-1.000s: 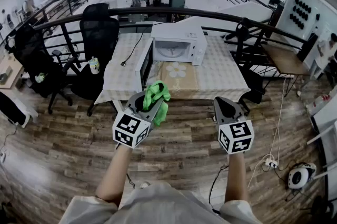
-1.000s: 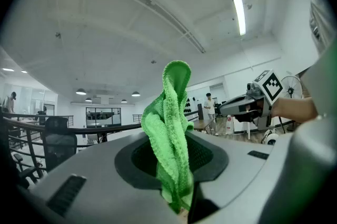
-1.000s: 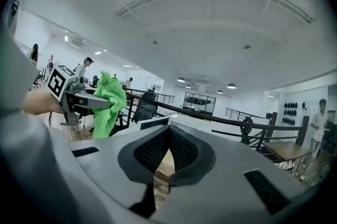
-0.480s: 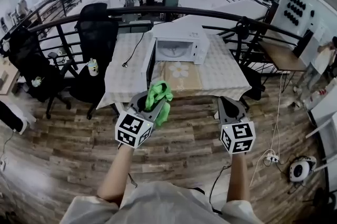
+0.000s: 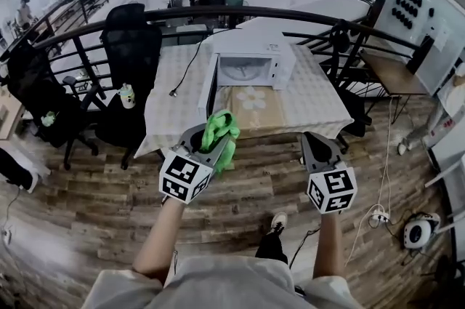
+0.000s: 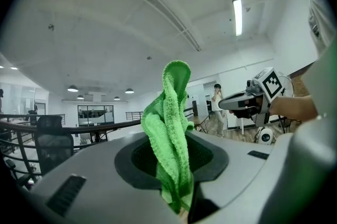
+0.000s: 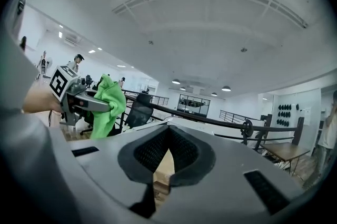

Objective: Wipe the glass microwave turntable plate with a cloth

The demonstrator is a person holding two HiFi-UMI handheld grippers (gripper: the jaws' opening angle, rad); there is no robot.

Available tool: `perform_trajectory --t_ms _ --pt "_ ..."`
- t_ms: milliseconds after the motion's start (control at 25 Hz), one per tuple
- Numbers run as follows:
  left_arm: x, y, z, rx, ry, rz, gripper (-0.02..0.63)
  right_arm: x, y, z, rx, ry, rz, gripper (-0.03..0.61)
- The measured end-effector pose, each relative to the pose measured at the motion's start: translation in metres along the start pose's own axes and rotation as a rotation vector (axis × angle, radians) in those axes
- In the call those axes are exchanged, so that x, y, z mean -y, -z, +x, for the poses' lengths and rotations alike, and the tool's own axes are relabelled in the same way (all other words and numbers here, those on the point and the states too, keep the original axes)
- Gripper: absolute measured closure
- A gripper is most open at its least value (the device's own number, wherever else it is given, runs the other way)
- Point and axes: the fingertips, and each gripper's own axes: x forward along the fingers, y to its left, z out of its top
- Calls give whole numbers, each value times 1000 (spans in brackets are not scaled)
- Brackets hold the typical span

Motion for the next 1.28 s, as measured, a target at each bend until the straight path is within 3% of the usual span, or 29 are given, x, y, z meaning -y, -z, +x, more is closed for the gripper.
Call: perform_trajectory --t_ms 200,400,560,840,1120,1280 --pt "-16 10 60 -11 -32 -5 494 56 15 43 30 -11 16 565" --pt "-37 11 144 -30 -118 -31 494 133 27 106 83 -73 43 566" --pt "-38 7 217 -65 -151 -35 494 194 34 146 71 -131 -25 566" --pt "-45 -3 325 -105 -204 -46 494 281 52 217 26 -232 -8 566" --pt "-66 2 386 -133 -286 -78 494 325 76 275 -7 -319 -6 568" --pt "-86 13 406 -156 -322 -104 494 340 77 300 11 -320 20 566"
